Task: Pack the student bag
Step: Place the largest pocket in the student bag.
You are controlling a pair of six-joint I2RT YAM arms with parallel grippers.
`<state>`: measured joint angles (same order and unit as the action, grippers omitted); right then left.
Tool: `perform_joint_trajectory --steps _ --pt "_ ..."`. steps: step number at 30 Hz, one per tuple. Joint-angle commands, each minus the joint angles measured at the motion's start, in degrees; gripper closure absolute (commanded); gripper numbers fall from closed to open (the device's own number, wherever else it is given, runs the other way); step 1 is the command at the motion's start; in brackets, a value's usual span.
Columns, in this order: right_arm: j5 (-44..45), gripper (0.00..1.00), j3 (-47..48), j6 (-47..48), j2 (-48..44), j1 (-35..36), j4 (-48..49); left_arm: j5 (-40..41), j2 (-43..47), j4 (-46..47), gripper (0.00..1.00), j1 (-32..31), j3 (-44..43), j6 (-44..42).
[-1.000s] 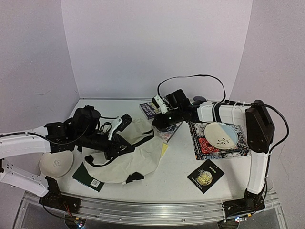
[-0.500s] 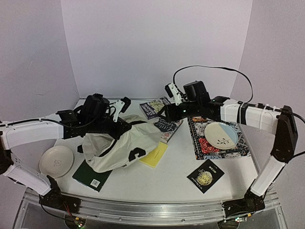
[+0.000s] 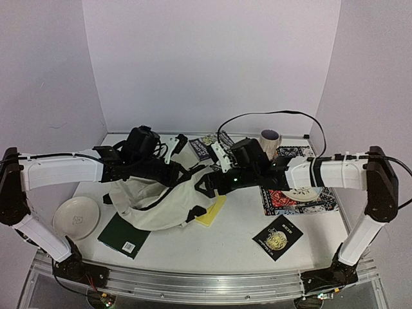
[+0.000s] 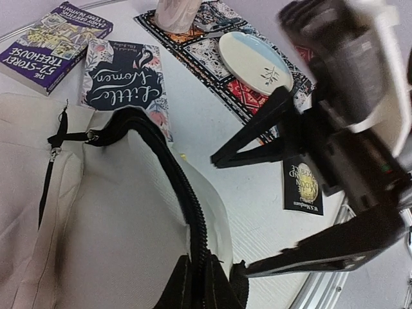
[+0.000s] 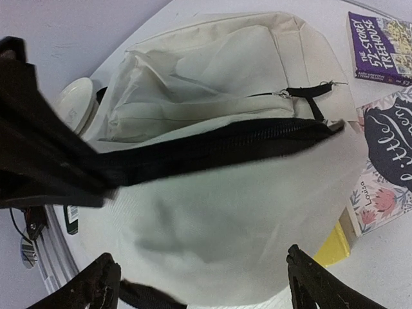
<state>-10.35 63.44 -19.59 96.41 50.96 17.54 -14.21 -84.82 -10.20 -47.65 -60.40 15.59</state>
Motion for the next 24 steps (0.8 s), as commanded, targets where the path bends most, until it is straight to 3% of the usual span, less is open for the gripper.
perform_joint_trajectory --steps 1,6,8,10,12,13,19,24 --pt "3.82 0.1 -0.09 -2.51 5.82 0.21 2.99 -4.16 1.64 6.08 0.9 -0.22 -1.39 2.54" --pt "8.29 0.11 -1.39 -4.26 9.48 0.23 3.01 -1.78 3.08 4.77 0.82 -0.01 -0.38 1.92" --pt "9.35 0.12 -2.13 -4.59 9.99 0.24 3.0 0.03 3.06 3.14 0.87 0.08 -0.23 1.27" --pt "10.01 0.12 -2.96 -5.04 10.02 0.21 2.96 2.49 2.65 0.8 0.99 0.18 -0.41 0.09" --pt "10.32 0.12 -3.73 -5.26 9.55 0.2 3.02 3.76 1.82 -1.96 0.99 0.27 -1.22 -0.9" --pt "10.34 0.12 -3.96 -5.31 9.22 0.22 3.03 3.2 1.45 -2.84 0.96 0.28 -1.8 -1.35" --pt "10.34 0.12 -3.87 -5.26 7.78 0.24 2.99 -5.11 0.79 -3.91 0.45 -0.78 -1.59 -1.69" --pt "9.87 0.12 -3.1 -5.36 8.04 0.25 3.03 -1.81 1.62 -4.18 0.25 -4.98 0.75 -2.21"
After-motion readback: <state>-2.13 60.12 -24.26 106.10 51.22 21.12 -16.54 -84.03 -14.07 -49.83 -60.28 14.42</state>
